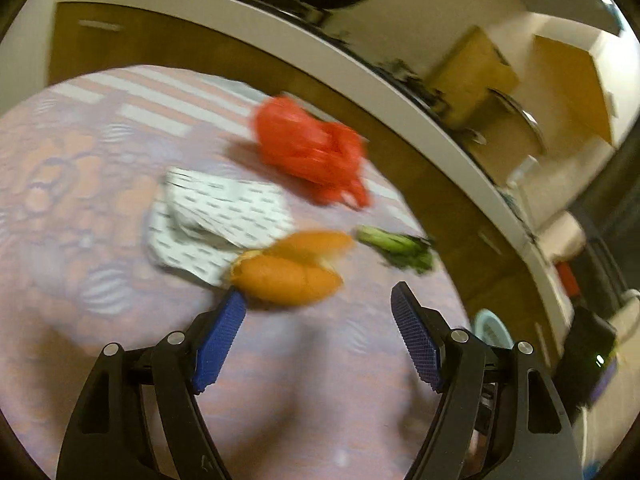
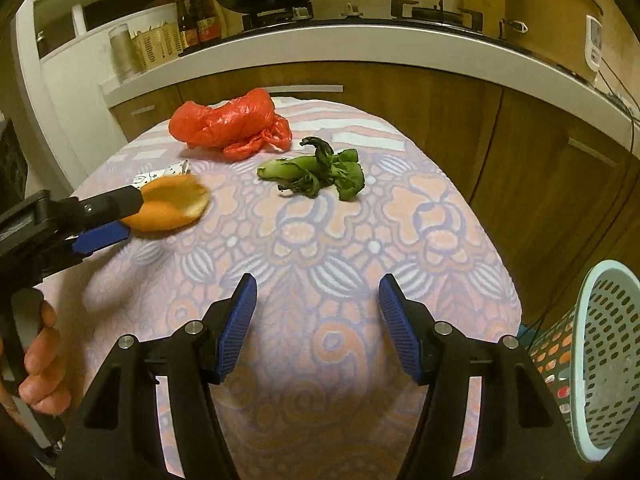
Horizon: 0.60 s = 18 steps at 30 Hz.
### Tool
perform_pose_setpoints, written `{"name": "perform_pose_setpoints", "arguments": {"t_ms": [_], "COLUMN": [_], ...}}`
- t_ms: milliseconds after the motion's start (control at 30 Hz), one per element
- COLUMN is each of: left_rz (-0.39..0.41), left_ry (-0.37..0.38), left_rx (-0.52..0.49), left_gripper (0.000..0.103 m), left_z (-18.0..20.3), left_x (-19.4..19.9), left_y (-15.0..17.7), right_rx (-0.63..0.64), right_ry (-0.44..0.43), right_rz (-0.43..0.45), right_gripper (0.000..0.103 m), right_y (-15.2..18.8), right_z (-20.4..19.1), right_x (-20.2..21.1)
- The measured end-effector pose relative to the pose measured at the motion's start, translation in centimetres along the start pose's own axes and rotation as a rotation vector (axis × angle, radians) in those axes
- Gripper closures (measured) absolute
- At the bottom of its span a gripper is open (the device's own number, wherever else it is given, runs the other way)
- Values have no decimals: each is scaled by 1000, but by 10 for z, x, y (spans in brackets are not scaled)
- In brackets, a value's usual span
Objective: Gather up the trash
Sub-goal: 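Swing both tools back toward the table, then grasp the orange bread crust with the left tool while the right tool grasps the green vegetable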
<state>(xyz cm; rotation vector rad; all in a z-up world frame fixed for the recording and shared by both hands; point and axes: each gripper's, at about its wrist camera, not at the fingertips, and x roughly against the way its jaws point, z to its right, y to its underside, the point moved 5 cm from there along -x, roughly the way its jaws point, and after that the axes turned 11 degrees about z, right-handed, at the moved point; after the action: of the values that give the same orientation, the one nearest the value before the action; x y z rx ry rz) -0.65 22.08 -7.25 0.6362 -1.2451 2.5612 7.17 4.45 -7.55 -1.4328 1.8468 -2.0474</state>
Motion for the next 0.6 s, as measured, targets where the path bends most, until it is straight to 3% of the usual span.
{"name": "perform_pose_setpoints", "arguments": {"t_ms": [167, 267, 333, 467, 600], "left_rz": [-78, -120, -119, -11, 19], "left_ry": [91, 103, 76, -38, -100], "left_rx": [-2, -31, -71, -192, -295], "left_gripper": [30, 30, 30, 29, 27], "left_z": [20, 29, 31, 33, 36], "left_x": [-6, -7, -1, 17, 9], "left_y": [19, 30, 31, 11, -9], "right_rx": [-28, -50, -58, -55, -45], "right_ry": [-1, -6, -11, -10, -2], "right_rz": [0, -8, -12, -16, -22], "right_gripper": [38, 37, 37, 36, 35], "right_y": [0, 1, 1, 1, 2], "right_z": [5, 10, 11, 10, 9], "right_x": [0, -1, -2, -2, -3]}}
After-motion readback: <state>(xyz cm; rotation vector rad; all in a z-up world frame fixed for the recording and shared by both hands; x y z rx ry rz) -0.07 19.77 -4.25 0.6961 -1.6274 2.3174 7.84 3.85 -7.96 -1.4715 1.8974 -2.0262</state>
